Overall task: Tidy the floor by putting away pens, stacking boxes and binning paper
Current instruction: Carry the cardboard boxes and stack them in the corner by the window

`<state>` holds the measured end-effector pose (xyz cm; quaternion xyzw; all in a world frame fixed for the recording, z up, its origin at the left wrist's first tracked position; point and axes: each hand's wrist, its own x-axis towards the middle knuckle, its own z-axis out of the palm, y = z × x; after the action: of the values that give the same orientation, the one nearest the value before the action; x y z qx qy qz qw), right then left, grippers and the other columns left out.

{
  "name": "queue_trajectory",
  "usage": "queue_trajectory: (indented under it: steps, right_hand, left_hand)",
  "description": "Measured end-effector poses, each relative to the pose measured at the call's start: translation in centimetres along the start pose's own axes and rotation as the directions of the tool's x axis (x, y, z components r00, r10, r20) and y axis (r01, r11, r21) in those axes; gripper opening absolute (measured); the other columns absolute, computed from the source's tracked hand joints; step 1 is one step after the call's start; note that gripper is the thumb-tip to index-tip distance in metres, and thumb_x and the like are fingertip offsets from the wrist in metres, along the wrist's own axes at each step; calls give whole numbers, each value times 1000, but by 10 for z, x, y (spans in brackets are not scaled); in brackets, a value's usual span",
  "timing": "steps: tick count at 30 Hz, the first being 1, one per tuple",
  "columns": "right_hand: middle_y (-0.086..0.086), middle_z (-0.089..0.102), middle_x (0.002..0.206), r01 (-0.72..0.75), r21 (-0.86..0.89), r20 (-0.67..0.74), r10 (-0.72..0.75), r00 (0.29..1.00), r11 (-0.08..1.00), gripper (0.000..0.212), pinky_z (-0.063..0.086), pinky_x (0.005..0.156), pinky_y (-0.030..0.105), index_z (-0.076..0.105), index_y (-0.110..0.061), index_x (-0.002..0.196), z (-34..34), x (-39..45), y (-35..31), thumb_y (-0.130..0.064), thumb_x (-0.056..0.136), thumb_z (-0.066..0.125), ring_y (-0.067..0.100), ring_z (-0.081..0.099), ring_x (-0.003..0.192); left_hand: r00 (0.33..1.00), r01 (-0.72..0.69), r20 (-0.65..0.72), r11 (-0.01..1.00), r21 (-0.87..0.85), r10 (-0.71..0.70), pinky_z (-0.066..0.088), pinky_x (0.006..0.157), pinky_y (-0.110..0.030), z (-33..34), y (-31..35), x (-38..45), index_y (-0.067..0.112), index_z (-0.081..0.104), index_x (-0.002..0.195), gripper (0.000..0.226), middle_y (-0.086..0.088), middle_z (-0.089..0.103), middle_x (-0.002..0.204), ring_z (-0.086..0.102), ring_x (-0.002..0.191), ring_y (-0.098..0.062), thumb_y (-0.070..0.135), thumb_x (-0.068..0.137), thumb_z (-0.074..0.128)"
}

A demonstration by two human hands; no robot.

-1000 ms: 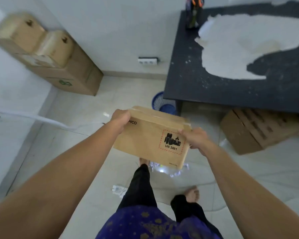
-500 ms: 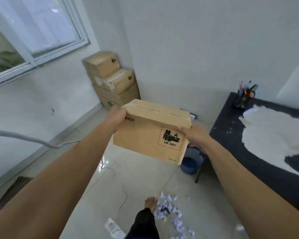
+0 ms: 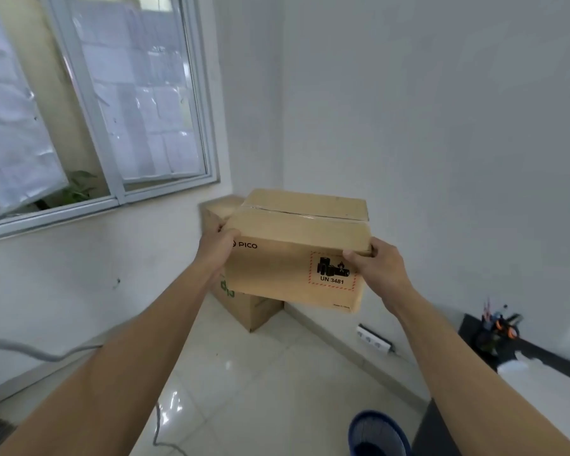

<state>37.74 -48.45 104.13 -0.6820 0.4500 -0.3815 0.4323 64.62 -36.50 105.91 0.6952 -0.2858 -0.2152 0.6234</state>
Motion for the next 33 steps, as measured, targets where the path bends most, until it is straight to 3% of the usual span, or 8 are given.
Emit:
queue_trajectory:
  steps: [5,8,11,15,19,24,28,33]
  right_hand:
    - [-3,74,99,77,99,-46,-73,996,992,20,57,80,31,72,-19,110,28,30,-23,-31,94,71,17,70,95]
    - [-5,78,94,55,157,-67,-45,997,986,12,61,87,40,75,-29,102,53,68,-25,-26,90,76,18,73,93]
    - [-6,79,92,27,210,-64,-14,998,977,18,61,89,42,77,-31,101,88,118,-35,-20,87,79,19,75,92]
    - [-7,79,96,35,248,-56,-21,998,968,28,61,90,39,78,-23,112,147,183,-49,-13,86,79,17,75,95]
    - [-9,79,98,33,285,-60,-16,998,958,29,60,89,33,78,-28,106,196,239,-63,-7,86,76,15,74,97]
    - [-9,79,95,27,313,-59,-10,998,949,32,59,87,32,75,-36,95,252,297,-74,-4,86,76,14,74,96]
    - [-7,80,92,20,289,-23,-14,1000,957,33,61,88,36,76,-36,90,292,347,-80,-4,84,77,17,74,95]
    - [-4,79,95,-19,284,40,8,999,959,30,58,77,25,77,-28,98,347,416,-72,-2,85,76,16,73,94]
  left_hand:
    - [998,-67,-23,997,-42,66,43,67,-29,-16,8,51,20,56,119,24,0,63,108,60,88,-13,19,95,53]
    - [996,-91,-17,994,-59,91,45,72,-29,-18,4,101,23,55,125,30,0,61,116,60,94,-12,22,95,52]
    - [996,-91,-21,993,-74,90,43,69,-28,-23,-6,165,23,55,126,29,0,60,115,58,92,-11,21,97,52]
    - [995,-98,-35,993,-72,96,42,75,-31,-41,-20,253,19,55,126,29,3,61,108,56,91,-9,21,97,54]
    - [996,-87,-7,994,-69,87,45,83,-32,-59,-24,331,19,56,124,30,-1,62,113,59,101,-19,17,94,59]
    - [996,-89,-28,993,-72,87,44,71,-28,-78,-27,406,15,56,118,25,-3,62,109,59,91,-17,13,93,61]
    - [997,-67,-43,997,-46,65,45,74,-31,-95,-45,457,15,56,116,24,-3,61,109,57,93,-19,14,92,62]
    - [996,-26,-81,1000,13,27,47,78,-33,-111,-79,520,15,55,109,21,-4,61,110,58,97,-21,18,90,65]
